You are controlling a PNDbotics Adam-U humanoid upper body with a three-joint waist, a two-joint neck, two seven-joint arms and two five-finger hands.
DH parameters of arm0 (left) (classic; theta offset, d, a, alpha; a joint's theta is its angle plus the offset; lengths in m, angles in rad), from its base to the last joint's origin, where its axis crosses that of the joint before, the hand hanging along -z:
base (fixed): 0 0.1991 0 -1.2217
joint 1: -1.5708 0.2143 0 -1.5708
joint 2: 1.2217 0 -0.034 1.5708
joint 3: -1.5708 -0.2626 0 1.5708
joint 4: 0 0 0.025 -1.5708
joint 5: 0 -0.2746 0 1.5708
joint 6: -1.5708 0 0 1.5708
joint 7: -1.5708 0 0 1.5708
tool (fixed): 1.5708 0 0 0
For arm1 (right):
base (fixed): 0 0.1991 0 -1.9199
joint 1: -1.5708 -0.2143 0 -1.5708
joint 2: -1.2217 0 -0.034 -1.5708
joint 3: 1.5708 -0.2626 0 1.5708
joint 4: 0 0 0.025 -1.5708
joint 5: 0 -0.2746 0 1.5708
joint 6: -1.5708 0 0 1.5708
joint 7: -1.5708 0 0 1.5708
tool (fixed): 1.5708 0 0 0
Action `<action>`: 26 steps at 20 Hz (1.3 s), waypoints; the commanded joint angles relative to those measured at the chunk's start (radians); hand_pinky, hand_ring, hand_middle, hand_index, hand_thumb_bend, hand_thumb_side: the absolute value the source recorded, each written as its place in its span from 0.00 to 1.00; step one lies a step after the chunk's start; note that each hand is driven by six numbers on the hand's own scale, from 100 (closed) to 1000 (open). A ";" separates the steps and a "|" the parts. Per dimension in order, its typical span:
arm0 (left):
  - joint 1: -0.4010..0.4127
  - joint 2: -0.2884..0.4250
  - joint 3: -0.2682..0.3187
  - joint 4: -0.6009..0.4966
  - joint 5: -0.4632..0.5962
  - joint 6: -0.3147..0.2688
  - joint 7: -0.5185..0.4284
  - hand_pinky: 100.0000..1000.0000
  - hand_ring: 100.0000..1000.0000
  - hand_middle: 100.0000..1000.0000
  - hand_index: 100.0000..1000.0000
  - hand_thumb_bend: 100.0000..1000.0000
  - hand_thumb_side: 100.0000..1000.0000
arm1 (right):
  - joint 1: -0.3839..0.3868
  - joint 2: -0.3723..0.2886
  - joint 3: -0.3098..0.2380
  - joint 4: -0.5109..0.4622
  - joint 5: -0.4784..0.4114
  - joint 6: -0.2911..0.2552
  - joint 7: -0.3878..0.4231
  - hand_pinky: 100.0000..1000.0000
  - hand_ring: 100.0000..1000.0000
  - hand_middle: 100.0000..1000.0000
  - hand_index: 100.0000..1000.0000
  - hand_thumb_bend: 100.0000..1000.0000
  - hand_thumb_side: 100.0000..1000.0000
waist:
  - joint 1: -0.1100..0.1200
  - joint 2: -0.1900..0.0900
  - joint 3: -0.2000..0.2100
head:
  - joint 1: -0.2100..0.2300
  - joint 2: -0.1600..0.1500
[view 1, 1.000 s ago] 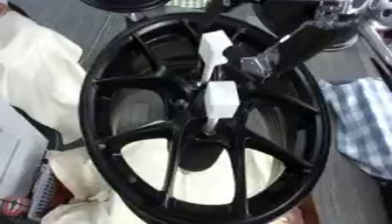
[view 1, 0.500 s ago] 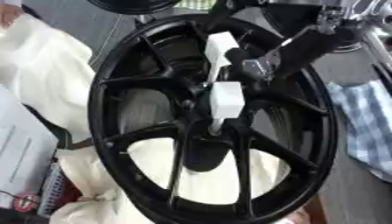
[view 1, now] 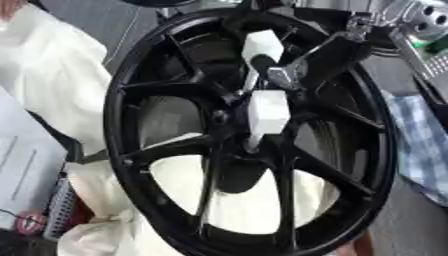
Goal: Pull the pin out of the wheel hub.
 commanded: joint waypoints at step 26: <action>-0.002 -0.011 -0.014 -0.021 -0.027 0.016 -0.006 0.65 0.63 0.58 0.81 0.02 0.77 | -0.028 -0.013 -0.041 0.040 0.128 -0.061 0.086 1.00 0.95 0.82 0.93 0.00 0.26 | 0.009 0.024 -0.006 | -0.013 -0.068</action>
